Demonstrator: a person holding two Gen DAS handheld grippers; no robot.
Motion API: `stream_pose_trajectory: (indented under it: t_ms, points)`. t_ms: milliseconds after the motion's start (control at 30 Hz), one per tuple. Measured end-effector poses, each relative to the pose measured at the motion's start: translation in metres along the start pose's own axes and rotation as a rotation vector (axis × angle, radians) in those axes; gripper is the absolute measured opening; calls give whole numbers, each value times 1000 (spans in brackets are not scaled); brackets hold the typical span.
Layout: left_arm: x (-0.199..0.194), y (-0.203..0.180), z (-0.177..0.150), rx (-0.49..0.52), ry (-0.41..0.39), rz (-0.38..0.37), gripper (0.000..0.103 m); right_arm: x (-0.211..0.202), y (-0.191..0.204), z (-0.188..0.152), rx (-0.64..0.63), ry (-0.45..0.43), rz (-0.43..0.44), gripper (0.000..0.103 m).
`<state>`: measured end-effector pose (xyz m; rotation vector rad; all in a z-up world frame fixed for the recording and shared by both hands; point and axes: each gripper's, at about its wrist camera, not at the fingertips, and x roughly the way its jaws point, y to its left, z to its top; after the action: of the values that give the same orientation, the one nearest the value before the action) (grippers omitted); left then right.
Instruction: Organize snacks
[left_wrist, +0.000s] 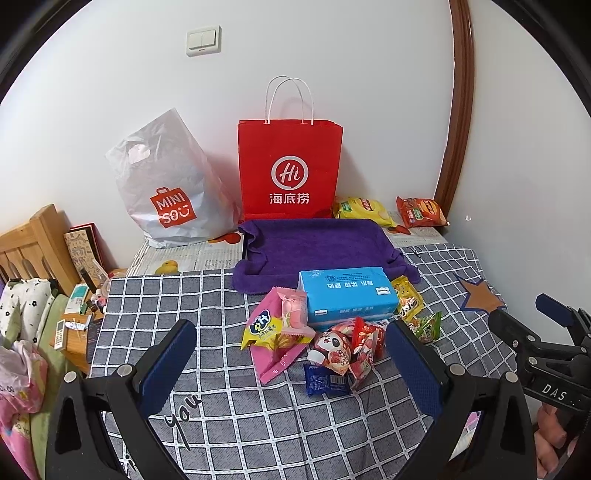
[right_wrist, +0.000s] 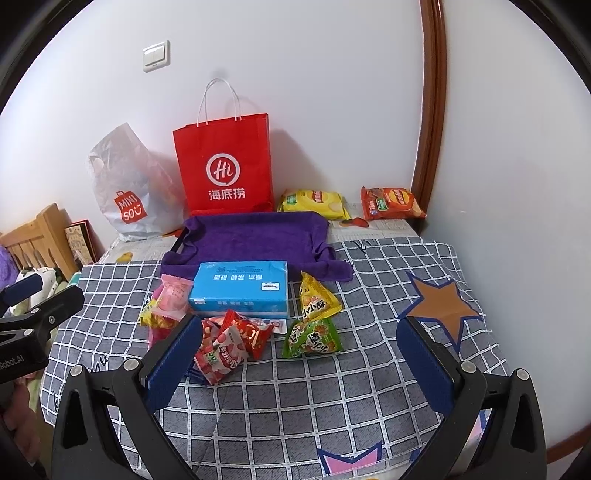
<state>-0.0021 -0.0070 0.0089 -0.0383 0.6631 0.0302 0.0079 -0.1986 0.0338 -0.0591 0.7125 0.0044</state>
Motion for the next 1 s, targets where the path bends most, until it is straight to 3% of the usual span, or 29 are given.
stream_pose_trajectory:
  t_ms: [333, 600, 833, 1000]
  points:
    - [3, -2, 0, 1, -4, -1, 102, 2, 3, -1, -13, -7, 32, 103]
    - [35, 3, 3, -2, 29, -13, 102, 19, 2, 0, -22, 6, 27, 103]
    - [72, 18, -7, -14, 88, -17, 102, 58, -10, -4, 2, 54, 7, 103]
    - [96, 30, -17, -25, 131, -15, 102, 90, -28, -11, 50, 91, -59, 103]
